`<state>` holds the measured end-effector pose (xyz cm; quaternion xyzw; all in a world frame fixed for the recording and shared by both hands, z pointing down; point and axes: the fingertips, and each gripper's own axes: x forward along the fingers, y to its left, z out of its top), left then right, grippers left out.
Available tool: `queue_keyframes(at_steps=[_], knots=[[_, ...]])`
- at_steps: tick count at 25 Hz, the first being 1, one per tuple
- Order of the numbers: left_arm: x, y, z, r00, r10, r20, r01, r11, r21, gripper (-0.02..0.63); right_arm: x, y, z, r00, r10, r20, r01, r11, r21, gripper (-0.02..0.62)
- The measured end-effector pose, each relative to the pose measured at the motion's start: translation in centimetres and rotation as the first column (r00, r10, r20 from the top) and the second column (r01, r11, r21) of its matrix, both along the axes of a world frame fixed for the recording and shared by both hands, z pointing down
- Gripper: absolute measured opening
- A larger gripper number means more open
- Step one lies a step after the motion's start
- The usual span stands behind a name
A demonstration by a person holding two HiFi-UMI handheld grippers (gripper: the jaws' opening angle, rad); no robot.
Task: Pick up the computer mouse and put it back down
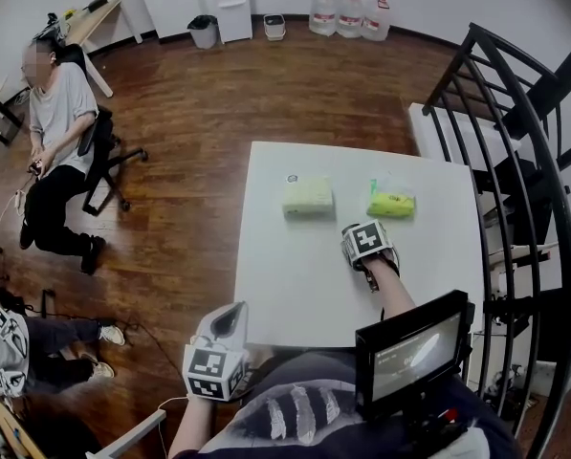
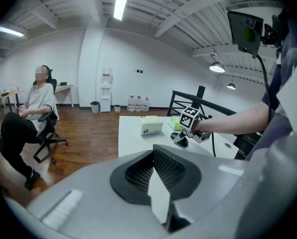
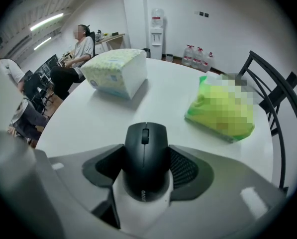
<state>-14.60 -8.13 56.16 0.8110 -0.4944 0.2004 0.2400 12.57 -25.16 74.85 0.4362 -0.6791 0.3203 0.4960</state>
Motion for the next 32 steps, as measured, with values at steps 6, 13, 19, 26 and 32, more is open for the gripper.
queue_keyframes(at_steps=[6,13,19,26,32], knots=[[1.1,-0.8,-0.7,1.0,0.0,0.013,0.0,1.0,-0.004,0.015,1.2,-1.3,-0.4,0.999,-0.023,-0.027,0.024,0.999,0.033,0.305],[0.0,-0.6,-1.2,1.0,0.011,0.003,-0.011,1.0,0.016,0.015,1.0,-0.7,-2.8,0.999,-0.007,-0.05,0.011,0.997,0.082,0.309],[-1.1,0.0,-1.9,1.0,0.022,-0.012,-0.021,0.999,0.047,0.015,-1.9,-1.3,-8.0,0.993,-0.114,-0.043,0.12,0.975,0.187,0.308],[-0.3,0.3,-2.6,0.998,0.059,-0.024,-0.057,0.995,0.08,0.015,-5.7,-0.1,-17.5,0.963,-0.271,0.014,0.255,0.923,0.287,0.282],[0.0,1.1,-3.5,0.994,0.104,-0.026,-0.101,0.99,0.095,0.015,-8.2,3.6,-24.0,0.922,-0.387,-0.005,0.363,0.862,0.355,0.126]])
